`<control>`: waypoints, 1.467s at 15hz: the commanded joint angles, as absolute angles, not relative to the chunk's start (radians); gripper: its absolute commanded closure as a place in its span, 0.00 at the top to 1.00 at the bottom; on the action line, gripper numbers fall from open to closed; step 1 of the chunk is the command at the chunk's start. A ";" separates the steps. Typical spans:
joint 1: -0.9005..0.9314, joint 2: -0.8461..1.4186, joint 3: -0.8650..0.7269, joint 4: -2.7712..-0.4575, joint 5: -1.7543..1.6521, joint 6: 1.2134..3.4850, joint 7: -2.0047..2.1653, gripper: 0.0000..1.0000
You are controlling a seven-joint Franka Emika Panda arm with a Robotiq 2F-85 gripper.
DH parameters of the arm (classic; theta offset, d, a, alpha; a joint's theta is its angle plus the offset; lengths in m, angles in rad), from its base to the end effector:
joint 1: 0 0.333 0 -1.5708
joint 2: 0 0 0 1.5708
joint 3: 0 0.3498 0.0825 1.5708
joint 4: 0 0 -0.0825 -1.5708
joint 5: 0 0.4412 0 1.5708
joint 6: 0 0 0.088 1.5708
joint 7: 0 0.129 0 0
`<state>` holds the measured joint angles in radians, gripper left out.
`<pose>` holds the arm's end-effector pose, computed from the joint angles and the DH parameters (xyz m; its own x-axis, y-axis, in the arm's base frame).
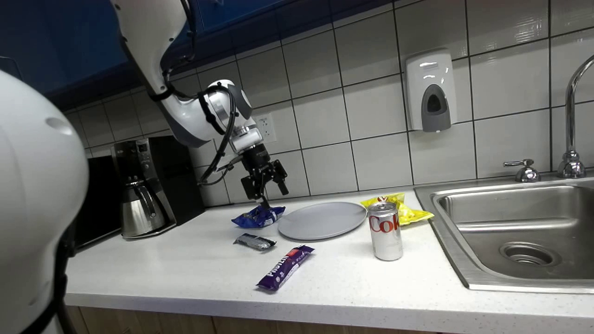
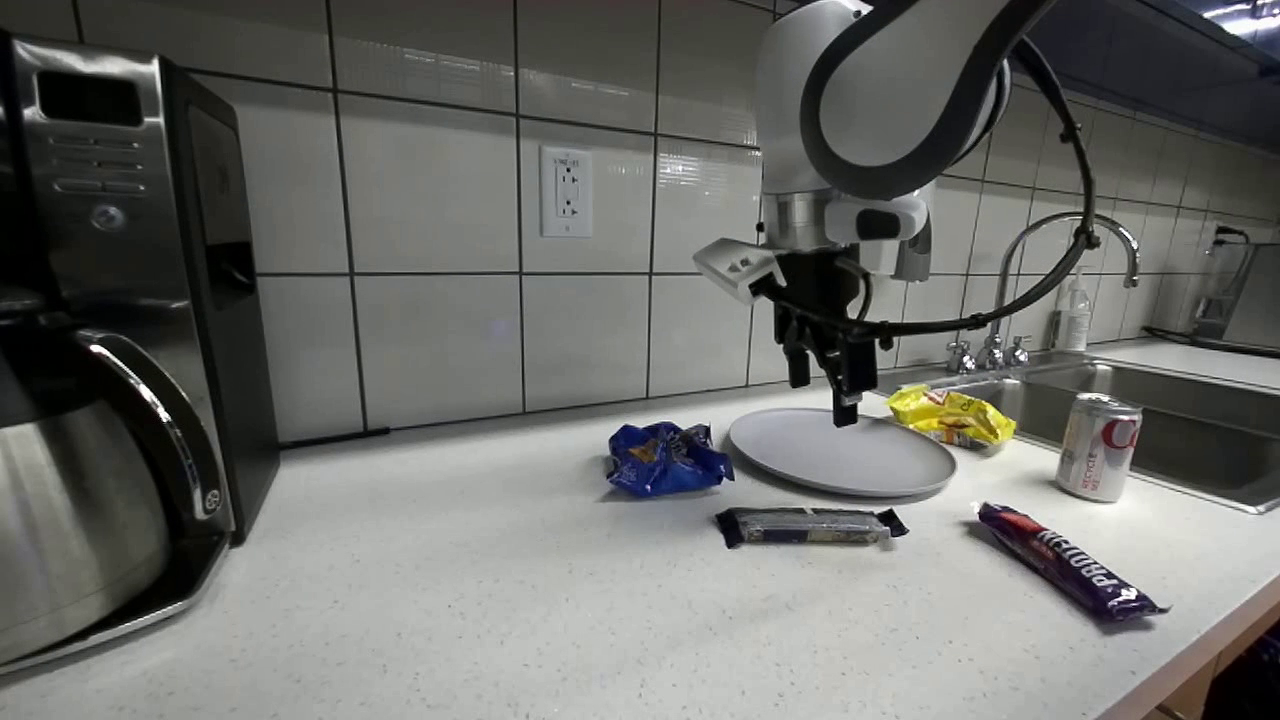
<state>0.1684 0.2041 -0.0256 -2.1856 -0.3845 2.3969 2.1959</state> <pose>0.5985 0.0774 0.2658 -0.2063 -0.9511 0.2297 -0.9752 0.1807 -0.1277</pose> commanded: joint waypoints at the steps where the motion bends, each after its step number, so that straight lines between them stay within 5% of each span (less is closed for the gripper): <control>1: 0.172 0.167 -0.003 -2.226 -0.375 2.417 2.190 1.00; 22: 0.195 0.131 0.053 -2.331 -0.385 2.442 2.192 1.00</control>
<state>0.2026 0.1317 0.0448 -2.3319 -0.3845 2.4436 2.1926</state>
